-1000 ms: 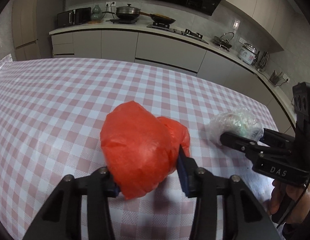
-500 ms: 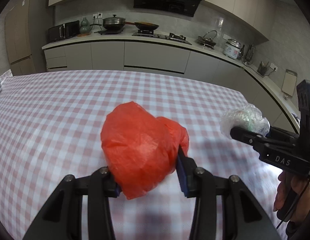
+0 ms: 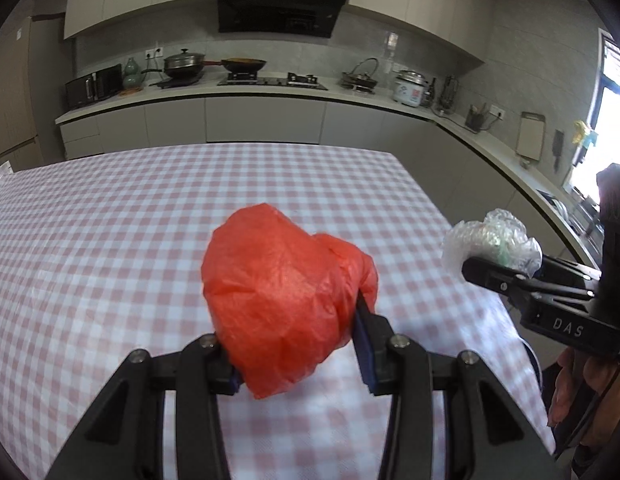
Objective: Collect trash
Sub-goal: 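Carry the clear and red bags with both tools over the trash bin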
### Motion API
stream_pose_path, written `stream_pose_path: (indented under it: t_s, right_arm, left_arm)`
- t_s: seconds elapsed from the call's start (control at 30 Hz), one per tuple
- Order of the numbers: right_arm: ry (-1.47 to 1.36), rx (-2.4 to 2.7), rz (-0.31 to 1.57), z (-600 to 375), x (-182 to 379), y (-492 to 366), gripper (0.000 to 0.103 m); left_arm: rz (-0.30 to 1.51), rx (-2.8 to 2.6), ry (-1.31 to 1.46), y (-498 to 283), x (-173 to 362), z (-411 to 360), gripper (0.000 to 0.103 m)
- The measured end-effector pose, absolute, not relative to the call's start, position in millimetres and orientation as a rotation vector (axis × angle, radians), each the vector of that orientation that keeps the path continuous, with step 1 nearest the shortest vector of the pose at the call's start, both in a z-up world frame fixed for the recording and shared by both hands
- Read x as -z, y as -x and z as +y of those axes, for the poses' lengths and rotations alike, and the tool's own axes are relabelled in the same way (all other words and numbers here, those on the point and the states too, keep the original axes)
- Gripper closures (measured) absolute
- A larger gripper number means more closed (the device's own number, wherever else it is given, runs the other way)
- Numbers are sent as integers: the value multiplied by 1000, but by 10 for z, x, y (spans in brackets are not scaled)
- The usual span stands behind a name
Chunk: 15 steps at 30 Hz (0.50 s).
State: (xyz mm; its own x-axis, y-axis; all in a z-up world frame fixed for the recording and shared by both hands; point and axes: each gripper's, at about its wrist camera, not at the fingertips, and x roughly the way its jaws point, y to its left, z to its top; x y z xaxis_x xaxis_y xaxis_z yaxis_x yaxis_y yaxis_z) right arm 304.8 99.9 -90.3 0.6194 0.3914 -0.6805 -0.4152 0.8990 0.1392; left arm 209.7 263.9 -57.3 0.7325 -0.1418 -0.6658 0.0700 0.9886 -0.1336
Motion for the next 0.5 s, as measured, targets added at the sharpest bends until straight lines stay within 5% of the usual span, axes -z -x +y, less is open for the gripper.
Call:
stream_pose_path:
  t_s: [0.5]
  right_arm:
    - [-7, -303, 763, -103, 715, -2160, 54]
  left_arm:
    - [735, 276, 71, -1721, 524, 1765, 59]
